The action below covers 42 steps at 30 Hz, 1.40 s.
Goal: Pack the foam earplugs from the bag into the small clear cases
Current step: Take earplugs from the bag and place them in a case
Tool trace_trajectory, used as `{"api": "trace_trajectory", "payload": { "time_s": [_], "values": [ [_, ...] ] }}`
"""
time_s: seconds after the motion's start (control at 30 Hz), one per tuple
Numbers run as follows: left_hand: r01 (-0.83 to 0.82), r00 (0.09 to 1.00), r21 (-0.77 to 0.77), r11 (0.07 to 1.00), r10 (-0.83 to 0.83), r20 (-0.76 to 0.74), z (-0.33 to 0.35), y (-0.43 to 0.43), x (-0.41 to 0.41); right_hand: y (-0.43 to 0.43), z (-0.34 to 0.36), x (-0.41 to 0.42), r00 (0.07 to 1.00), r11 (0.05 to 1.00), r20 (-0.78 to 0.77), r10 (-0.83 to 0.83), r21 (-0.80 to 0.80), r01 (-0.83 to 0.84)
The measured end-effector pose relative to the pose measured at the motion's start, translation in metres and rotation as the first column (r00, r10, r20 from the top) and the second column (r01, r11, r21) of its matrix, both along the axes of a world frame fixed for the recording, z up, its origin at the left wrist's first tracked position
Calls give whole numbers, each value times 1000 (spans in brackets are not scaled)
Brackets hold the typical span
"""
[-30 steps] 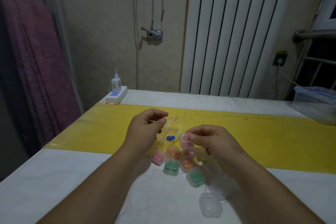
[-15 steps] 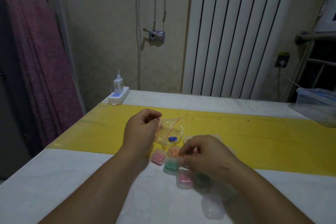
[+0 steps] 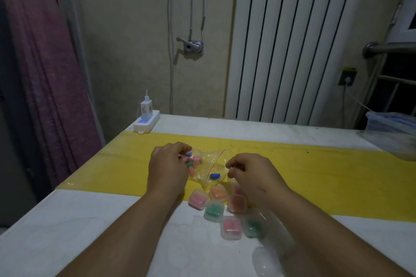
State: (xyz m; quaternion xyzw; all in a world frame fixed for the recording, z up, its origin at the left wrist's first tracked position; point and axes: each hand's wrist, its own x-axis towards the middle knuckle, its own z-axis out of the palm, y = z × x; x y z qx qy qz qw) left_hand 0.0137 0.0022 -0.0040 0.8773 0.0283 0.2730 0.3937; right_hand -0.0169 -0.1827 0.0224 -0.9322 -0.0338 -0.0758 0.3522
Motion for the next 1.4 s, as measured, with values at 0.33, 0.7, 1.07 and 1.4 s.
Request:
{"api": "trace_trajectory", "payload": {
  "time_s": [0.33, 0.7, 1.07, 1.4],
  "values": [
    [6, 998, 12, 1000, -6, -59, -6, 3, 3, 36, -3, 35, 999, 981, -29, 45, -188, -49],
    [-10, 994, 38, 999, 14, -109, -17, 5, 11, 62, -5, 60, 997, 978, -57, 59, -198, -69],
    [10, 996, -86, 996, -17, -89, -12, 6, 14, 63, -11, 73, 979, 936, -107, 174, -289, -199],
    [-6, 995, -93, 996, -4, -104, -12, 5, 12, 64, -19, 81, 993, 968, -73, 95, -227, -109]
  ]
}}
